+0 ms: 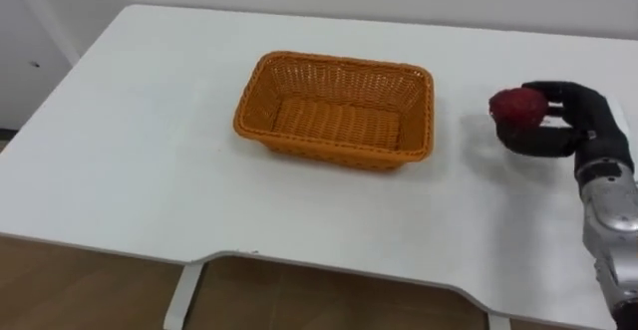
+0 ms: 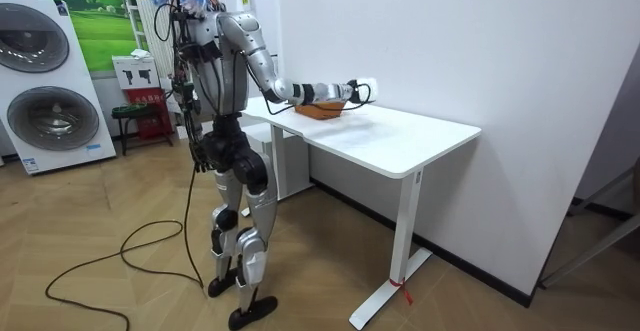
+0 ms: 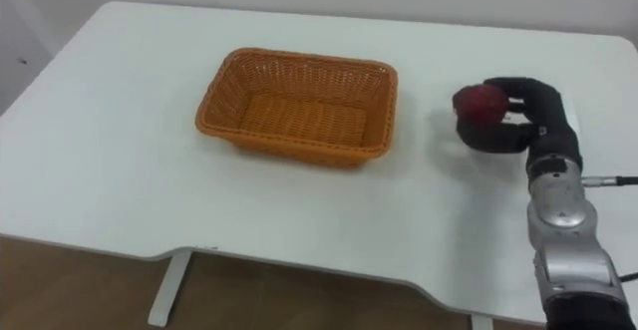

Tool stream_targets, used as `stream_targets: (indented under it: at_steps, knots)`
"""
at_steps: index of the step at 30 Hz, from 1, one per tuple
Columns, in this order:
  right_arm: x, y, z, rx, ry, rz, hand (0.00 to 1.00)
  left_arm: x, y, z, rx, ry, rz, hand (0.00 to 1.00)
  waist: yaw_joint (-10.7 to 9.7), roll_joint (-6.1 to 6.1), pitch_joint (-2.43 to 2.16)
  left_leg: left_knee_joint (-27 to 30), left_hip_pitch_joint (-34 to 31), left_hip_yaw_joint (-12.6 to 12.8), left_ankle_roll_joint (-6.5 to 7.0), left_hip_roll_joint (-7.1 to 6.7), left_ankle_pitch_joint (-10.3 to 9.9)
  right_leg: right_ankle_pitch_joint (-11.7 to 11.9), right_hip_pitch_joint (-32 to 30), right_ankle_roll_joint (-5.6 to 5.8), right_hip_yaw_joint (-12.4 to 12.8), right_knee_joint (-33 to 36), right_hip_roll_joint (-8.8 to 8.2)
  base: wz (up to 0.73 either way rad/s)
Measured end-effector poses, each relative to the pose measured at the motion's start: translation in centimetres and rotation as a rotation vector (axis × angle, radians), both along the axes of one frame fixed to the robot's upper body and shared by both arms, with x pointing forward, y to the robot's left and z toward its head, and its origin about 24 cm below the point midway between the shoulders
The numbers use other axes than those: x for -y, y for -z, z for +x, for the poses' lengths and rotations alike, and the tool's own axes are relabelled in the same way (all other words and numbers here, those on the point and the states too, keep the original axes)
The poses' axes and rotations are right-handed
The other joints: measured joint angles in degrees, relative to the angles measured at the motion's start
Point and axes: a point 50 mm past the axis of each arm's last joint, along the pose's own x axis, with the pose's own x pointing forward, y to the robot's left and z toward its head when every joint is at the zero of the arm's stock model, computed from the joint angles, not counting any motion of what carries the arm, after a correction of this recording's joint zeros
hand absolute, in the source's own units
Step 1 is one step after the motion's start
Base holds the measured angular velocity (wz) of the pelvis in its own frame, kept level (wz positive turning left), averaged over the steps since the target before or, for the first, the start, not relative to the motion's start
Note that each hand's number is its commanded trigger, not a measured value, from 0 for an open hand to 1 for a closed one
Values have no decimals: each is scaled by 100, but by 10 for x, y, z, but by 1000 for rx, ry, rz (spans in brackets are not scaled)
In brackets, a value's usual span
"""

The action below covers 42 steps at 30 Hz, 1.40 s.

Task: Pick and place apple

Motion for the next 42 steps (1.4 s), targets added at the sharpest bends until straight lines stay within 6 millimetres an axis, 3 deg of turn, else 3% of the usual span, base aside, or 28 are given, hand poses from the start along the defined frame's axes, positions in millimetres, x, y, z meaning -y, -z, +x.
stream_targets:
  at_steps: [4,16,17,18,26,31,38,42]
  knots:
    - [-25,-19,-5,105,-110,10,100,2,1,1,10,4,-4,0,23,-45,26,-8,-19,3,0,-2,0,0,-6,0,-22,-22,-11,2]
    - [-79,-25,-4,73,-456,-17,98,13,3,10,30,25,-30,0,161,-30,23,3,-149,61,-1,6,0,1,-122,2,31,-17,-15,-2]
    - [-81,-24,-4,68,-472,-17,69,14,3,12,33,27,-32,0,163,-32,22,3,-147,60,-1,5,0,1,-121,2,45,-16,-15,0]
    - [-85,-22,-4,56,-501,-16,0,14,3,14,37,31,-36,0,184,-35,23,4,-147,38,-1,1,0,1,-111,2,48,-17,-1,5]
    - [-102,-15,-6,15,-597,5,0,18,4,15,34,46,-57,0,184,-71,42,10,-137,-48,-2,-10,1,1,-80,2,6,-20,-4,4]
    - [-105,-14,-6,13,-604,0,0,19,4,16,36,52,-63,0,181,-137,89,11,-144,-55,-2,-9,1,2,-64,2,-6,-24,-2,0]
    - [-108,-14,-6,9,-623,12,0,20,4,23,50,57,-70,0,155,-139,84,12,-153,-33,-2,-10,1,2,-107,3,3,-20,-29,0]
    - [-103,-18,-6,29,-593,8,0,20,4,22,51,55,-67,0,135,-140,57,12,-156,-16,-2,-8,1,2,-125,3,7,-14,-22,-2]
